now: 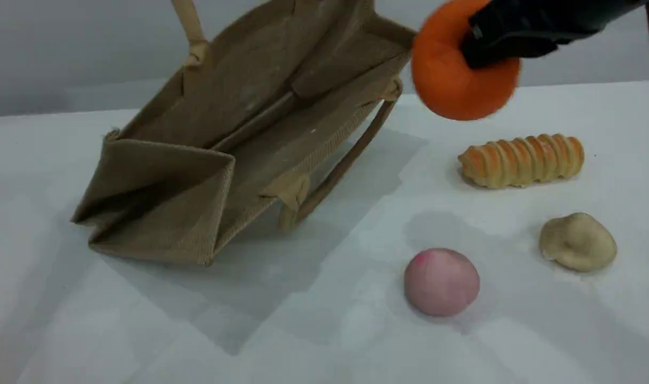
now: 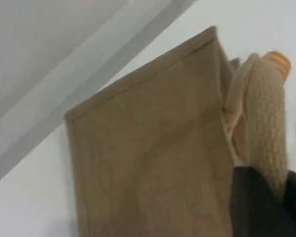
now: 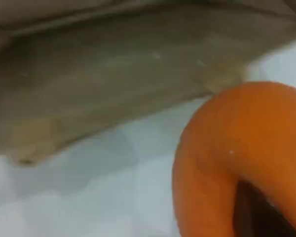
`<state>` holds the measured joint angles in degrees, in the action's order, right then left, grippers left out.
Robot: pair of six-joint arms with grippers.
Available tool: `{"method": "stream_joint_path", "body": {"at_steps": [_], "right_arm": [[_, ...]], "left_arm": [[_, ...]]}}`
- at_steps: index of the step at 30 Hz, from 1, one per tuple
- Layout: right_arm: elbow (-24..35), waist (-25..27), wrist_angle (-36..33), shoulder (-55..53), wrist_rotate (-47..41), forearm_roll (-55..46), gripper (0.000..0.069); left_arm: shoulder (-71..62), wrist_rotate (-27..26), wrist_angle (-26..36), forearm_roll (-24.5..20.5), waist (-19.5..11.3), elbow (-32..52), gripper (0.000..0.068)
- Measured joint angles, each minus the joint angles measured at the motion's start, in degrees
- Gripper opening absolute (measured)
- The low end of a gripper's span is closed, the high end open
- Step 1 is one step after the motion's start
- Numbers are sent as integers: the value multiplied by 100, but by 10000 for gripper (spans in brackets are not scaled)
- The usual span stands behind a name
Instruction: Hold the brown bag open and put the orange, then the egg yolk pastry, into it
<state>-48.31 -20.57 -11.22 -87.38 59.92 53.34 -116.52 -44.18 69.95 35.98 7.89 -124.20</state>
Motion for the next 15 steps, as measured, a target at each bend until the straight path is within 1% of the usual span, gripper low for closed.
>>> {"method": "stream_joint_path", "body": {"at_steps": [4,7,11,15], "right_arm": [[0,-493,242,-37,232,348,24],[0,-777,440,-86,232,492,24],[-6,-1129,637,-159,232,542,24],[-17,-1406,1029,-324,232,542,24]], "left_arm": [[0,-68,0,0,280,0,100],[0,-68,5,0,409,0,100],[0,-44,5,1,462,0,100],[0,-37,5,7,481,0,100]]}}
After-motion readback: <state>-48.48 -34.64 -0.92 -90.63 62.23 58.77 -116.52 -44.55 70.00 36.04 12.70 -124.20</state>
